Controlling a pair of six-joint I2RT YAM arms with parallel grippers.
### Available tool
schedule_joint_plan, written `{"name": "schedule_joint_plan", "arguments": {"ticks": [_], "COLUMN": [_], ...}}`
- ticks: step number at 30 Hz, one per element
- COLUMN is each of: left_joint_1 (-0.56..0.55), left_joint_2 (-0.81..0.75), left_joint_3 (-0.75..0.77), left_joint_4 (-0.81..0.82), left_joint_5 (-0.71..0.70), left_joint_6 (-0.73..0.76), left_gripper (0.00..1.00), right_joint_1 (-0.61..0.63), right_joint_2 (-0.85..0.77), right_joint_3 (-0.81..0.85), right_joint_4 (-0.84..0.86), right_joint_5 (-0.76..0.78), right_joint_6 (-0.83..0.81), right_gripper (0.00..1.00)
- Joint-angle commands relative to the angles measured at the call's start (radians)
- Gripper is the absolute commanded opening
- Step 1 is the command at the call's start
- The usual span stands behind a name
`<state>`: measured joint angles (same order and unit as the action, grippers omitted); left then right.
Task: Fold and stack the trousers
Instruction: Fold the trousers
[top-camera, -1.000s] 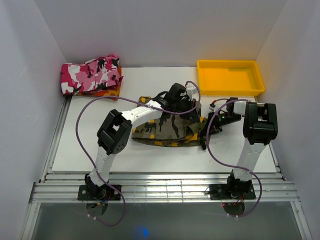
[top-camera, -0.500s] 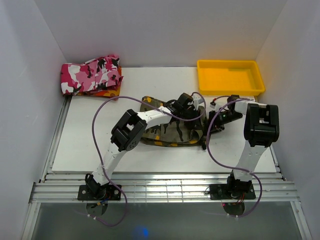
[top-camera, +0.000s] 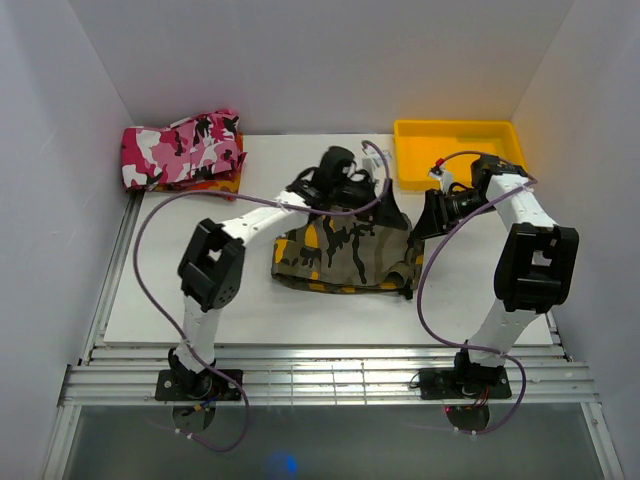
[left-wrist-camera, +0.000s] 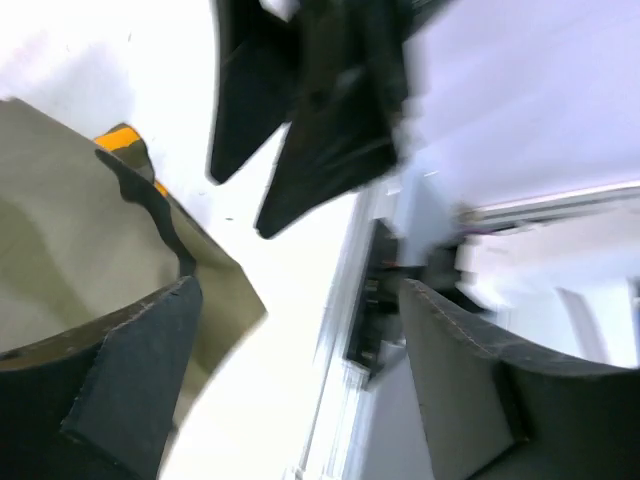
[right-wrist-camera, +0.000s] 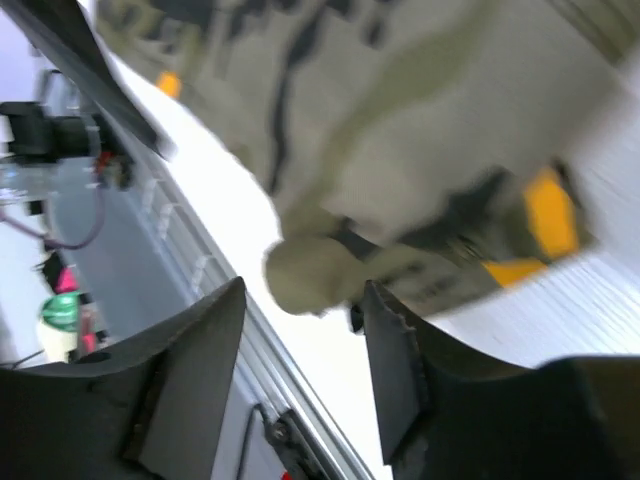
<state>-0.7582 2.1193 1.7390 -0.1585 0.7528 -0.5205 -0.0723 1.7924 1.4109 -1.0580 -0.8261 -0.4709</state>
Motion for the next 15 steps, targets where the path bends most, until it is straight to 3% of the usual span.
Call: {"name": "schedule_joint_plan", "arguments": {"ticks": [1,5,9,13,15], "left_joint_1": [0.185,0.351,0.464,0.522,0.548], "left_joint_2": [-0.247,-0.347,-0.416,-0.412,-0.404], "left_joint_3": [-0.131,-0.275,-0.471,-0.646,-0.752], "left_joint_4": [0.117,0.067,0.062,0.036,0.121], "left_joint_5": [0.21,0.332,0.431,0.45,0.462], "left_joint_6": [-0.088,-0.041,-0.006,0.048,0.015], "left_gripper": [0.93,0.98,0.98,0.98,0.98], "right_joint_1": [0.058,0.162,0.193,0.187,0.181], "right_joint_2": [0.004,0.039,0.105,0.159,0.191], "right_joint_3": [0.054,0.059,0.002,-0.134,-0.177], "right_joint_4": [-0.039,0.059,0.099,0.145,0.165], "right_joint_5": [-0.198,-0.314,-0.32,-0.199,-0.176], "right_joint_6": [0.046,0.121,0.144,0.144,0.146], "right_gripper": [0.58,0.79,0.83,0.86,0.86]}}
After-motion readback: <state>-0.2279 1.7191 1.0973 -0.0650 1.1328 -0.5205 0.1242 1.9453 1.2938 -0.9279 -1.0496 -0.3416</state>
